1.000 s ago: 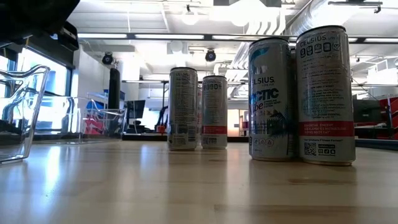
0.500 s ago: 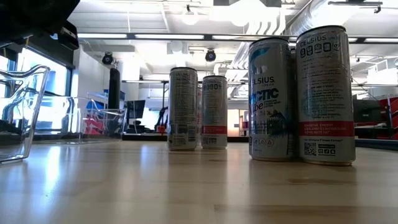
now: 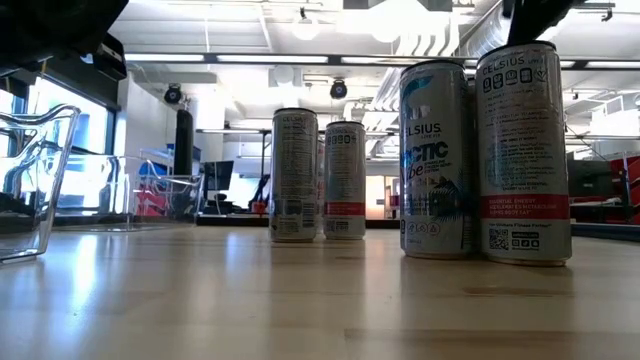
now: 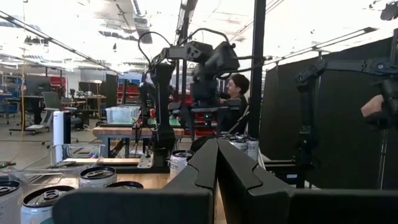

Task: Sort soda cans
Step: Put the white pink soda can into the top right transparent bin

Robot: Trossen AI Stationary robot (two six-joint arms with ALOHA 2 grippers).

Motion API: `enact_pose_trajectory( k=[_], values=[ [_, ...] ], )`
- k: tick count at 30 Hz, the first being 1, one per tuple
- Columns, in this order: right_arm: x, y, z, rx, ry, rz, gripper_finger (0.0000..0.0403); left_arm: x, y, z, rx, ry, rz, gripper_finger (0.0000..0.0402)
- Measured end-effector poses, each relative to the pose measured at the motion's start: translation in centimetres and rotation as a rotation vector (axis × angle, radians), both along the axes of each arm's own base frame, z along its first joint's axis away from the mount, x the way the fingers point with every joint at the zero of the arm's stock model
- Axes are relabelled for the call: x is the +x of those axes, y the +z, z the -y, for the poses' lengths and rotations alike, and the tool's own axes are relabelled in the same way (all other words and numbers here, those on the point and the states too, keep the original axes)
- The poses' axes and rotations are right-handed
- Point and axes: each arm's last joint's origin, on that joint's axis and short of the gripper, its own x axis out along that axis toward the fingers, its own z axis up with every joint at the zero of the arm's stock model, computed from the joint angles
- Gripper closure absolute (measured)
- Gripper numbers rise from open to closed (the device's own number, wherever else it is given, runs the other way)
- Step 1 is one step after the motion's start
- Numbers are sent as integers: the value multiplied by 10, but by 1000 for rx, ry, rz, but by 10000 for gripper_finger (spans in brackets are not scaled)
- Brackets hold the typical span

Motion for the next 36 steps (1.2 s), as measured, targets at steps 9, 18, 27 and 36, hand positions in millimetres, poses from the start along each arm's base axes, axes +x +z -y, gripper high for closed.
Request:
enact_pose_trajectory(
  k=[9, 18, 27, 36],
  values=[
    [14, -5, 16, 218, -122, -88, 87, 1, -4, 0, 28, 5, -35, 401],
    [17, -20, 7, 172, -308, -145, 87, 1, -5, 0, 33, 6, -48, 401],
    [30, -36, 1, 152, -305, -186, 87, 1, -5, 0, 32, 6, -48, 401],
    [23, -34, 5, 109, -335, -200, 87, 1, -5, 0, 33, 6, -49, 402]
  ],
)
